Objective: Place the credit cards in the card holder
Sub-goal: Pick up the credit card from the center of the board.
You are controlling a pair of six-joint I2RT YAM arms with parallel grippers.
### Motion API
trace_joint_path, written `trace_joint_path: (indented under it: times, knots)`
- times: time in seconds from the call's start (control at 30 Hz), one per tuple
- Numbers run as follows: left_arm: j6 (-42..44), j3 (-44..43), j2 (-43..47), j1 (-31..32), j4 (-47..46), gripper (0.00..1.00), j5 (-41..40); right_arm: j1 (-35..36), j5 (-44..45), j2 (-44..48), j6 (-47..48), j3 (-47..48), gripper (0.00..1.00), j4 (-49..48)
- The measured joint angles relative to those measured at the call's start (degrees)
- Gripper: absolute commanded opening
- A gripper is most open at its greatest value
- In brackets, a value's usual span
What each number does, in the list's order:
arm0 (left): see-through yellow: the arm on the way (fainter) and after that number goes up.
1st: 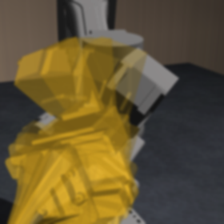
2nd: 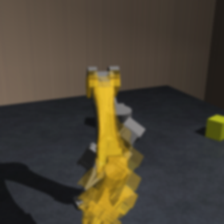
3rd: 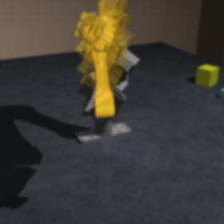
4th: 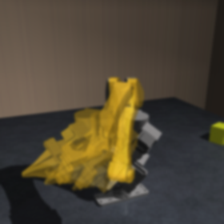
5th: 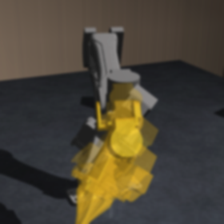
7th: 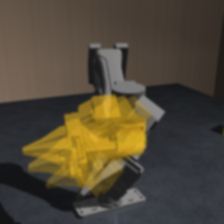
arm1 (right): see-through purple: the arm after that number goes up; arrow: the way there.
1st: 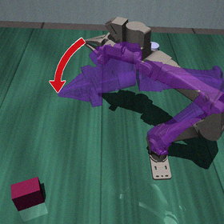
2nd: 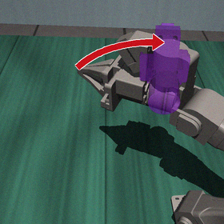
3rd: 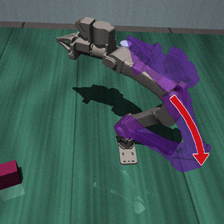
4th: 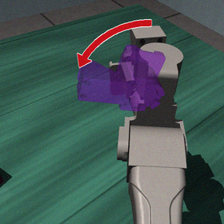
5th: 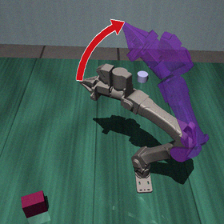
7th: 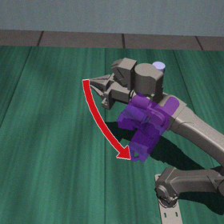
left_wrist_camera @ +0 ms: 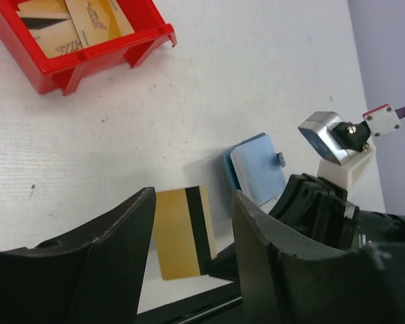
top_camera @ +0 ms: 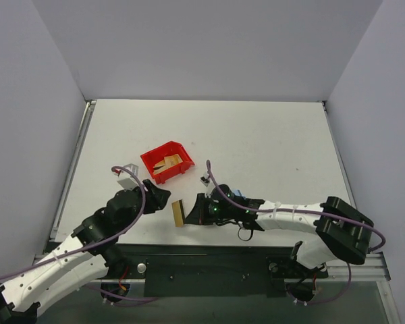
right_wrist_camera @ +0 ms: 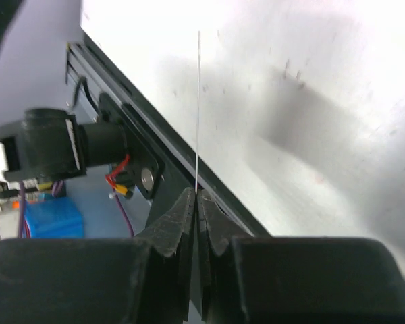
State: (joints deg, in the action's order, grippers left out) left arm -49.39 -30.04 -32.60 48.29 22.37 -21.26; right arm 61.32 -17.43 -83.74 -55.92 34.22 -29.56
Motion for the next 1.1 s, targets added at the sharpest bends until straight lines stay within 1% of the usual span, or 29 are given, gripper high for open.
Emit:
trace_joint_path:
  times: [0.07,0.17,0.3,0.37,0.57,0.7,0.87,1.0,1.07,1.1]
  knots:
    - [0.96,0.02,2.54,-0.72,-0.37,0.62,0.24,-2.58,-0.42,2.73,1.81,-0.02,0.0,0.87]
    - [2.27,0.02,5.35,-1.46,-2.51,0.63,1.14,-6.64,-2.45,6.14,4.22,-0.02,0.0,1.2]
    - [3.67,0.37,6.08,-1.64,-6.86,0.64,4.17,-10.58,-6.8,10.21,6.54,-0.04,0.0,0.87]
    - [3.87,0.96,6.08,-1.64,-8.96,0.64,5.92,-12.02,-9.75,11.93,6.6,-0.42,0.0,-0.76]
    - [4.0,3.1,6.95,-1.75,-14.82,0.66,11.72,-15.96,-18.84,13.99,2.01,-5.55,0.0,-13.57]
    - [3.91,3.26,7.45,-1.97,-17.86,0.66,14.16,-17.49,-23.15,13.88,-2.32,-7.89,0.0,-20.7]
    - [3.5,3.98,6.1,-1.99,-21.86,0.65,16.96,-17.97,-26.43,13.44,-6.73,-8.11,0.0,-28.72]
    - [3.26,5.29,5.53,-2.01,-23.08,0.63,18.36,-18.23,-27.96,13.4,-8.83,-8.35,0.0,-32.44]
    - [3.08,5.86,5.53,-2.03,-23.47,0.58,18.86,-18.23,-28.48,13.4,-9.29,-8.35,0.0,-33.29]
    - [2.99,6.03,5.44,-2.03,-23.65,0.53,19.1,-18.23,-28.61,13.4,-9.51,-8.35,0.0,-33.53]
